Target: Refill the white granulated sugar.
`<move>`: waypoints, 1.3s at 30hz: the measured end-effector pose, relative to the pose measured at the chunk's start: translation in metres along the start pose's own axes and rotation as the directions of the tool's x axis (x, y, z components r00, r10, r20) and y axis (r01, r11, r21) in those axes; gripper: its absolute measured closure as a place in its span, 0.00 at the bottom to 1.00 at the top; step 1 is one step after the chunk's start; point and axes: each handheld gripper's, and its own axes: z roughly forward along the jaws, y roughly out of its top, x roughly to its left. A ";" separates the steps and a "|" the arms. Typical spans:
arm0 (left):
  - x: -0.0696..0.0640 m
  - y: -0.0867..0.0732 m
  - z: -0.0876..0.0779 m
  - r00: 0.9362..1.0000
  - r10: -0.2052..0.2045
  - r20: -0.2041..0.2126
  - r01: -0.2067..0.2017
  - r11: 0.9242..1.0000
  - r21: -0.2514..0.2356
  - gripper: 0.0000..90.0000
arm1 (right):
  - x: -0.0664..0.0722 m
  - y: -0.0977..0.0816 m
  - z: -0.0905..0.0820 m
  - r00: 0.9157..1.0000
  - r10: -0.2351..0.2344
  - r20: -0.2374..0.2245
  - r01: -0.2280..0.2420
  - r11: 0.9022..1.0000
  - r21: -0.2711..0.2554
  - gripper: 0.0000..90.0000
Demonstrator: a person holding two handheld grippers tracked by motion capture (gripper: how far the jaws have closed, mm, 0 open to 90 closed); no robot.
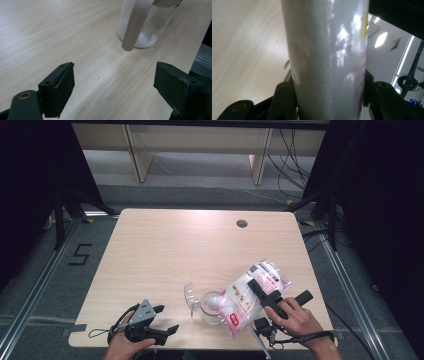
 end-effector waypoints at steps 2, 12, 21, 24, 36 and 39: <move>0.001 0.001 -0.001 1.000 0.024 0.000 -0.024 1.000 0.008 0.18 | 0.001 0.000 0.000 1.000 0.014 0.002 -0.014 1.000 0.004 0.63; 0.001 0.001 -0.001 1.000 0.023 0.001 -0.023 1.000 0.008 0.18 | 0.001 0.000 -0.001 1.000 0.012 0.001 -0.012 1.000 0.003 0.64; 0.000 0.000 0.000 1.000 0.001 0.000 -0.001 1.000 0.000 0.18 | 0.001 0.000 0.000 1.000 0.003 -0.004 -0.003 1.000 -0.004 0.65; 0.000 0.000 -0.001 1.000 0.001 0.001 -0.001 1.000 0.002 0.18 | 0.002 0.000 0.000 1.000 0.002 -0.005 -0.002 1.000 -0.005 0.65; 0.000 0.000 -0.001 1.000 0.002 0.002 -0.002 1.000 0.004 0.18 | 0.000 0.001 -0.001 1.000 -0.029 -0.003 0.029 1.000 -0.009 0.67; 0.000 0.000 -0.001 1.000 0.002 0.002 -0.002 1.000 0.003 0.18 | -0.001 0.001 -0.001 0.999 -0.036 0.003 0.036 0.999 -0.008 0.67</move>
